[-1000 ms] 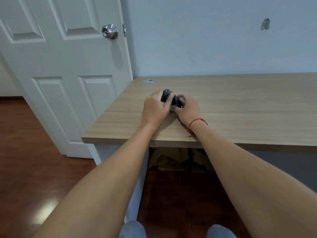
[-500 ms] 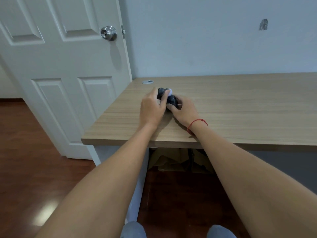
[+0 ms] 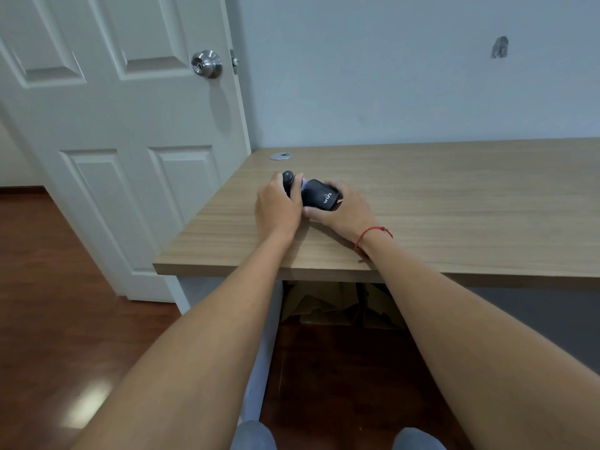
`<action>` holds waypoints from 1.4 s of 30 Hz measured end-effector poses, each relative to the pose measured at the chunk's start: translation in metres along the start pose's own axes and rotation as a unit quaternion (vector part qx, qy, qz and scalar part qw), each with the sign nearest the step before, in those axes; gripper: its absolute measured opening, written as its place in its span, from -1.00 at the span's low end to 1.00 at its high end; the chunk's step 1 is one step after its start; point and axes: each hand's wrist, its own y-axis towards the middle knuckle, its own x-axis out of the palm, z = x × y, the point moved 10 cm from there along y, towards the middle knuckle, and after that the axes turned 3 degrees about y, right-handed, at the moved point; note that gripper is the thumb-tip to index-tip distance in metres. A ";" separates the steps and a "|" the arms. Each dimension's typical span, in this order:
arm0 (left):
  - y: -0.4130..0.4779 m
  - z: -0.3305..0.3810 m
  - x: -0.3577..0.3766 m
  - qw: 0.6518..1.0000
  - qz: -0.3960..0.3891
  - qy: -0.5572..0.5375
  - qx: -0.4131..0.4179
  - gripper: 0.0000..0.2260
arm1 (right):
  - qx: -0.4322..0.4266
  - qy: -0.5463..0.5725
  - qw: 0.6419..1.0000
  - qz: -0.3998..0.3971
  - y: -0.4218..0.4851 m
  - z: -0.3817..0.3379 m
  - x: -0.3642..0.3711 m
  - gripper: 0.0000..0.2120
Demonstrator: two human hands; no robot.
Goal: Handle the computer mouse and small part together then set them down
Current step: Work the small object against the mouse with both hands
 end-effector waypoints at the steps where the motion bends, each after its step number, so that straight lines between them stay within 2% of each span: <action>1: -0.001 0.003 0.001 1.000 -0.003 -0.012 0.013 -0.69 | 0.008 -0.012 1.000 -0.003 0.000 0.004 0.001 -0.37; 5: -0.006 0.024 0.003 0.994 -0.012 -0.038 0.102 -0.71 | 0.036 -0.056 0.998 0.014 0.004 0.012 0.000 -0.35; 10: -0.001 0.012 -0.007 0.998 0.036 0.002 0.051 -0.67 | 0.016 -0.094 0.995 0.014 0.002 0.002 0.000 -0.44; 13: -0.007 0.027 0.000 0.993 -0.004 -0.048 0.109 -0.69 | 0.027 -0.097 0.995 0.020 0.003 0.006 0.000 -0.53; 16: -0.015 0.041 0.005 0.986 -0.026 -0.045 0.158 -0.68 | 0.042 -0.101 0.994 0.017 0.005 0.010 0.001 -0.64; 20: -0.008 0.029 0.002 0.992 -0.011 -0.038 0.122 -0.68 | 0.049 -0.132 0.990 0.028 0.005 0.012 -0.002 -0.59; 24: -0.022 0.049 0.014 0.974 -0.076 -0.046 0.209 -0.70 | 0.063 -0.192 0.979 0.029 0.009 0.015 -0.003 -0.62; 30: -0.014 0.043 0.010 0.982 -0.029 -0.014 0.187 -0.70 | 0.060 -0.186 0.980 0.029 0.011 0.017 -0.001 -0.60; 34: -0.022 0.052 0.008 0.971 -0.033 -0.042 0.234 -0.68 | 0.041 -0.209 0.977 0.013 0.007 0.009 0.002 -0.66; 37: -0.014 0.043 0.007 0.982 -0.022 -0.038 0.185 -0.66 | 0.026 -0.210 0.977 0.016 0.005 0.003 0.002 -0.65; 42: 0.009 -0.025 -0.003 0.998 0.020 0.013 -0.053 -0.65 | 0.033 -0.210 0.977 0.009 -0.001 0.002 0.003 -0.54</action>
